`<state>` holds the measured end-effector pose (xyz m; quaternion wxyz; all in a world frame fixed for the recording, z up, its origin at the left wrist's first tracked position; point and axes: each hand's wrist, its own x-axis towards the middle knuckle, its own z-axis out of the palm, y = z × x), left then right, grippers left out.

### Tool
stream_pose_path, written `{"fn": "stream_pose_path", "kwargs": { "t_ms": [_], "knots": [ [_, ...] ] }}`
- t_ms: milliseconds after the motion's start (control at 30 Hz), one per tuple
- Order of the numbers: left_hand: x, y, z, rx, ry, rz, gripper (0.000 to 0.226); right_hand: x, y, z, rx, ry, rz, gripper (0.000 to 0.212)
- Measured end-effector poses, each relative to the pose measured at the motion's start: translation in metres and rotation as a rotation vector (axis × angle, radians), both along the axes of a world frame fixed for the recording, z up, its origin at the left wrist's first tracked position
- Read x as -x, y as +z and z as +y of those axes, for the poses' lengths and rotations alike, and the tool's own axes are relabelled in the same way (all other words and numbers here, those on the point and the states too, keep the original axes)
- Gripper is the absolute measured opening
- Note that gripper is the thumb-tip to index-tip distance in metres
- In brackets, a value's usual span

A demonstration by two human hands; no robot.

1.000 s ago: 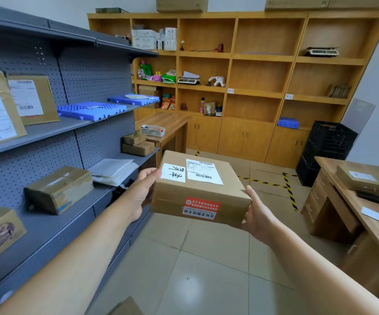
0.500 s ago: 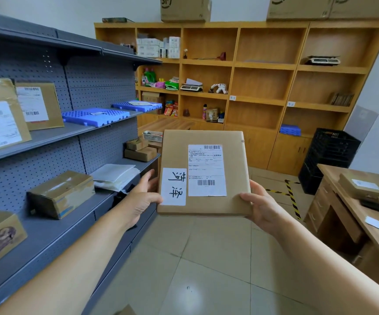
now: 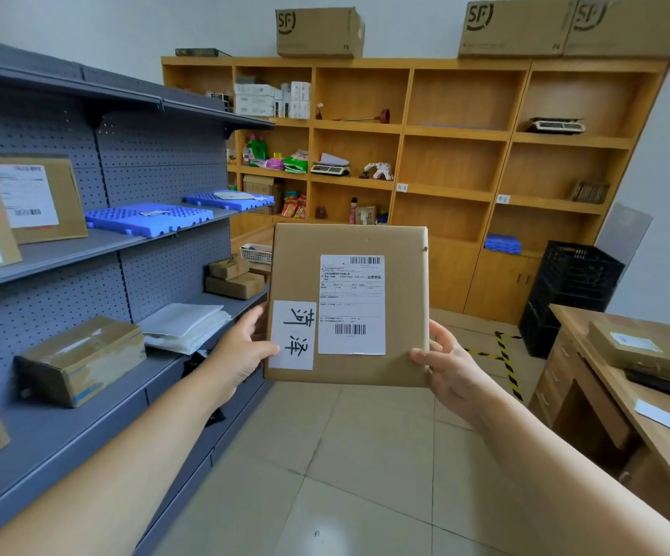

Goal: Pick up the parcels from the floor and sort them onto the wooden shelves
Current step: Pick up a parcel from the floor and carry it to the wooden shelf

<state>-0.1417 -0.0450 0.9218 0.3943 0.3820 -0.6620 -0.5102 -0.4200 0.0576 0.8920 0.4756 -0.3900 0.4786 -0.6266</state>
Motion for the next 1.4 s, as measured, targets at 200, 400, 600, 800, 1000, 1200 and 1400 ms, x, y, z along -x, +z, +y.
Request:
{"fn": "stream_pose_path", "kwargs": {
  "t_ms": [200, 400, 600, 800, 1000, 1200, 1400],
  "knots": [
    [0.015, -0.015, -0.033, -0.050, 0.022, 0.023, 0.068, 0.016, -0.013, -0.032, -0.027, 0.053, 0.035, 0.076],
    [0.036, -0.025, -0.105, -0.094, -0.014, 0.024, 0.070, 0.037, -0.020, -0.091, -0.051, 0.001, 0.062, 0.074],
    [0.075, -0.018, -0.200, -0.080, -0.080, 0.042, 0.066, 0.060, -0.014, -0.175, -0.064, -0.100, 0.112, 0.069],
    [0.118, -0.023, -0.291, -0.060, -0.154, -0.025, 0.068, 0.087, -0.014, -0.250, -0.080, -0.199, 0.137, 0.064],
    [0.169, -0.033, -0.359, -0.059, -0.213, -0.125, 0.072, 0.134, -0.026, -0.303, -0.133, -0.272, 0.139, 0.063],
    [0.248, -0.044, -0.417, -0.054, -0.233, -0.151, 0.071, 0.206, -0.042, -0.355, -0.148, -0.313, 0.110, 0.062],
    [0.358, -0.038, -0.476, -0.029, -0.228, -0.162, 0.071, 0.310, -0.038, -0.407, -0.143, -0.348, 0.099, 0.063]
  ]
}}
